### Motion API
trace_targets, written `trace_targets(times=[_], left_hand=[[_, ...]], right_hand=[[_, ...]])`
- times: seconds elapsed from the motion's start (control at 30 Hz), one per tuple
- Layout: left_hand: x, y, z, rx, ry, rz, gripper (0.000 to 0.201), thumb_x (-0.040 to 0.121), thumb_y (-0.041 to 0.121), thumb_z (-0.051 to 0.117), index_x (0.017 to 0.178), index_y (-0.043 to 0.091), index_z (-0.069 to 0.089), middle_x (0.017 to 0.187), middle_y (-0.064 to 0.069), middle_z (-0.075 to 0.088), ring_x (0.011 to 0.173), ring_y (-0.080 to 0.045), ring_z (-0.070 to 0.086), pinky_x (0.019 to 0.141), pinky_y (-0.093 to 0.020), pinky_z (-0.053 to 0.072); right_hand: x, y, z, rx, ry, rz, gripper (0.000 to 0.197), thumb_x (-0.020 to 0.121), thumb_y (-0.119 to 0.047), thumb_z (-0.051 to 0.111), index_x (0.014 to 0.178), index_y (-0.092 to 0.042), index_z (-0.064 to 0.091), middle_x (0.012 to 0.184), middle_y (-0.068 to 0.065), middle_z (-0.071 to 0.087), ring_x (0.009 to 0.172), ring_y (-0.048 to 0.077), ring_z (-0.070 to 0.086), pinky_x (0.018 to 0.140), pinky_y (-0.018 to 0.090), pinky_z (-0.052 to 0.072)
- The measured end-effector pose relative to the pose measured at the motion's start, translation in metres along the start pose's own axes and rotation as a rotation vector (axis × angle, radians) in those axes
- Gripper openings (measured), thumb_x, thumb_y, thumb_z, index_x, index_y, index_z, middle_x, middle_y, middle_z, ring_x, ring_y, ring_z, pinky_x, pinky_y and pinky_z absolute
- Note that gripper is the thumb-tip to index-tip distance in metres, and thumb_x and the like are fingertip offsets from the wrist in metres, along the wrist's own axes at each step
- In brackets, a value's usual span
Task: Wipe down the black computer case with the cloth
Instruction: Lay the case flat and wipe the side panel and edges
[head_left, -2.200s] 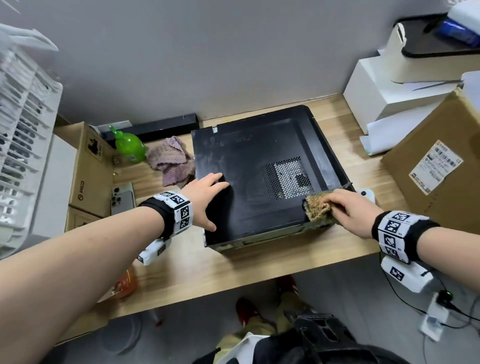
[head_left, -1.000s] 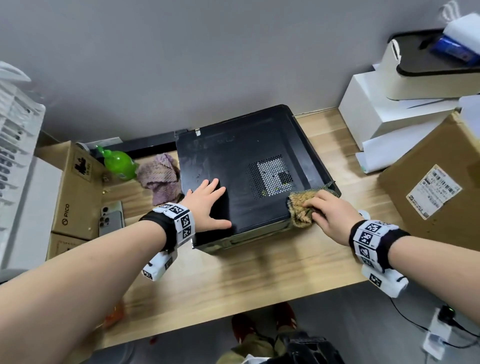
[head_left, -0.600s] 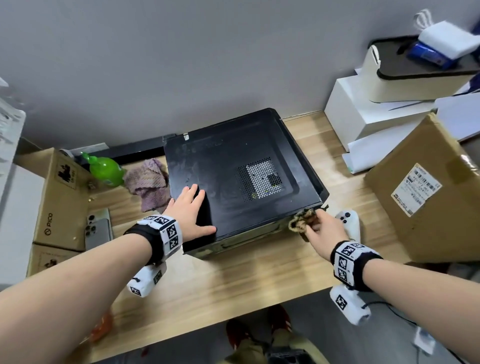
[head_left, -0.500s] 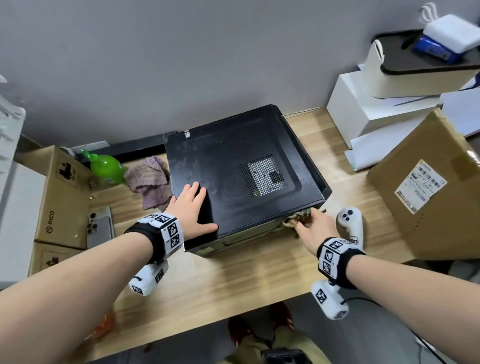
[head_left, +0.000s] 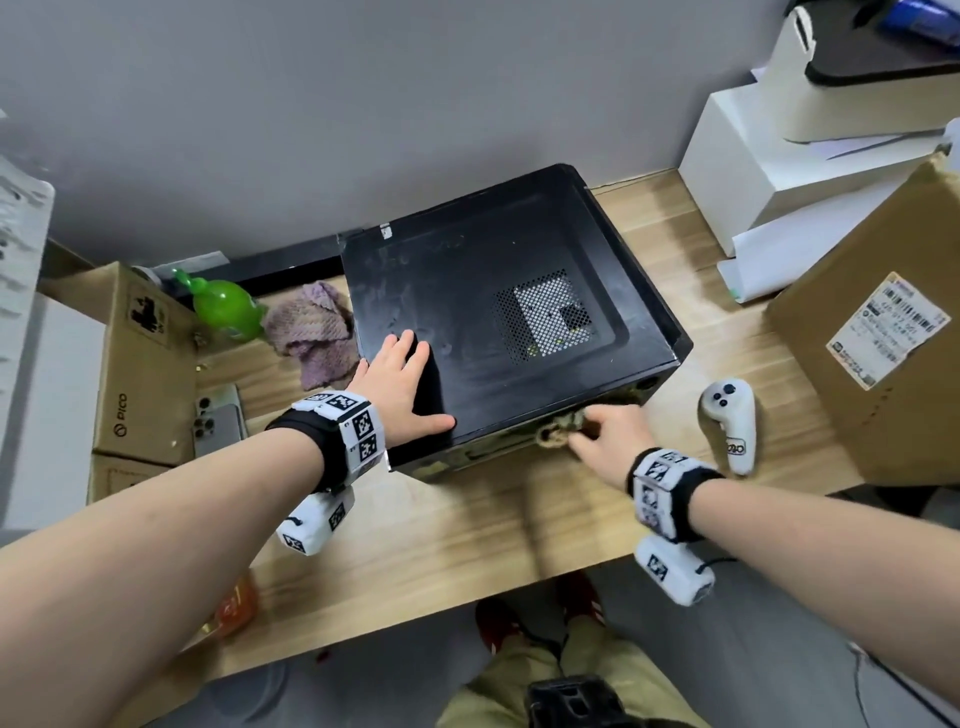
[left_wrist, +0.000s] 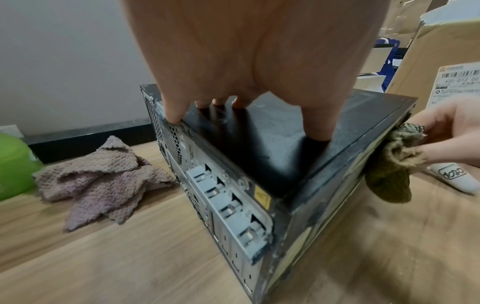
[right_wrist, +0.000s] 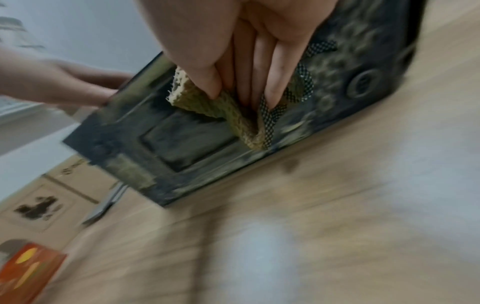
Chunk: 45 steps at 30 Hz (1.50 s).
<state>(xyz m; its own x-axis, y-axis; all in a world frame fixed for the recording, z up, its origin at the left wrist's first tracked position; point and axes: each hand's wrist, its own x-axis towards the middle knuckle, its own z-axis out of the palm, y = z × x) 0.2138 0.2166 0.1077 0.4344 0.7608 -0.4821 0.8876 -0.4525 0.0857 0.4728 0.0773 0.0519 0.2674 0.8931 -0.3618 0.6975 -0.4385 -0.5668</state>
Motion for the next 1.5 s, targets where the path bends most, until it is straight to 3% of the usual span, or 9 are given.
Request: trace_targets(times=[0.1, 0.23, 0.33, 0.5, 0.73, 1.0, 1.17, 1.3, 1.5], left_hand=[[0.001, 0.002, -0.002, -0.005, -0.001, -0.003, 0.111, 0.081, 0.068, 0.061, 0.158, 0.015, 0.000, 0.166, -0.007, -0.008, 0.153, -0.027, -0.009, 0.122, -0.055, 0.009], [0.000, 0.004, -0.001, -0.004, -0.004, -0.009, 0.110, 0.081, 0.066, 0.062, 0.158, 0.015, 0.001, 0.166, -0.007, -0.009, 0.153, -0.027, -0.009, 0.121, -0.056, 0.009], [0.001, 0.004, -0.001, 0.002, 0.001, -0.013, 0.110, 0.081, 0.066, 0.062, 0.158, 0.015, 0.001, 0.166, -0.007, -0.008, 0.153, -0.027, -0.009, 0.121, -0.057, 0.010], [0.004, 0.002, 0.002, 0.001, 0.004, -0.012, 0.110, 0.081, 0.065, 0.064, 0.158, 0.014, 0.003, 0.166, -0.007, -0.006, 0.153, -0.027, -0.007, 0.121, -0.057, 0.012], [0.004, 0.004, -0.001, 0.016, -0.001, -0.028, 0.111, 0.080, 0.066, 0.065, 0.158, 0.014, 0.003, 0.166, -0.007, -0.006, 0.153, -0.027, -0.007, 0.121, -0.056, 0.013], [0.003, 0.010, -0.004, 0.041, -0.008, -0.042, 0.109, 0.081, 0.061, 0.067, 0.157, 0.012, 0.005, 0.165, -0.010, -0.003, 0.152, -0.027, -0.003, 0.121, -0.051, 0.015], [0.000, 0.006, -0.005, 0.028, -0.019, -0.026, 0.106, 0.085, 0.057, 0.065, 0.158, 0.012, 0.003, 0.165, -0.012, -0.005, 0.153, -0.030, -0.005, 0.123, -0.047, 0.012], [0.001, 0.007, -0.001, 0.045, -0.011, -0.026, 0.106, 0.085, 0.059, 0.063, 0.157, 0.012, 0.002, 0.165, -0.012, -0.005, 0.153, -0.031, -0.005, 0.122, -0.048, 0.012], [0.000, 0.011, -0.004, 0.035, -0.011, -0.036, 0.105, 0.085, 0.055, 0.066, 0.157, 0.010, 0.005, 0.165, -0.015, -0.002, 0.152, -0.032, -0.002, 0.122, -0.049, 0.015]], right_hand=[[0.008, 0.034, -0.028, -0.001, 0.063, 0.128, 0.023, 0.079, -0.034, 0.064, 0.091, -0.015, 0.067, 0.086, 0.004, 0.071, 0.086, 0.028, 0.066, 0.074, 0.025, 0.048], [0.008, 0.027, -0.019, 0.011, 0.078, 0.145, 0.021, 0.078, -0.031, 0.062, 0.076, -0.010, 0.061, 0.073, 0.008, 0.066, 0.079, 0.032, 0.063, 0.068, 0.027, 0.046], [-0.002, -0.010, 0.019, 0.036, -0.029, 0.036, 0.019, 0.078, -0.030, 0.063, 0.074, -0.011, 0.064, 0.078, 0.013, 0.070, 0.081, 0.031, 0.063, 0.071, 0.028, 0.047], [-0.011, -0.035, 0.043, 0.116, -0.123, -0.020, 0.033, 0.079, -0.036, 0.058, 0.059, -0.014, 0.044, 0.065, 0.005, 0.058, 0.073, 0.031, 0.054, 0.070, 0.030, 0.049], [-0.007, 0.001, -0.024, 0.163, 0.082, -0.065, 0.026, 0.079, -0.036, 0.061, 0.080, -0.010, 0.063, 0.071, 0.003, 0.068, 0.073, 0.023, 0.063, 0.072, 0.035, 0.054], [-0.026, -0.086, 0.035, 0.088, -0.124, -0.259, 0.024, 0.081, -0.033, 0.053, 0.082, -0.012, 0.065, 0.084, 0.013, 0.069, 0.085, 0.036, 0.063, 0.074, 0.032, 0.053], [-0.011, -0.027, -0.016, 0.090, -0.050, -0.173, 0.022, 0.077, -0.028, 0.058, 0.089, -0.016, 0.071, 0.081, 0.005, 0.074, 0.081, 0.026, 0.068, 0.077, 0.032, 0.056], [0.002, 0.025, -0.056, 0.093, 0.069, -0.074, 0.015, 0.077, -0.028, 0.064, 0.082, -0.015, 0.070, 0.072, 0.001, 0.071, 0.073, 0.021, 0.067, 0.074, 0.036, 0.057], [-0.010, -0.019, -0.004, 0.042, -0.020, -0.149, 0.019, 0.079, -0.027, 0.060, 0.079, -0.009, 0.066, 0.077, 0.009, 0.071, 0.079, 0.031, 0.064, 0.072, 0.031, 0.053]])
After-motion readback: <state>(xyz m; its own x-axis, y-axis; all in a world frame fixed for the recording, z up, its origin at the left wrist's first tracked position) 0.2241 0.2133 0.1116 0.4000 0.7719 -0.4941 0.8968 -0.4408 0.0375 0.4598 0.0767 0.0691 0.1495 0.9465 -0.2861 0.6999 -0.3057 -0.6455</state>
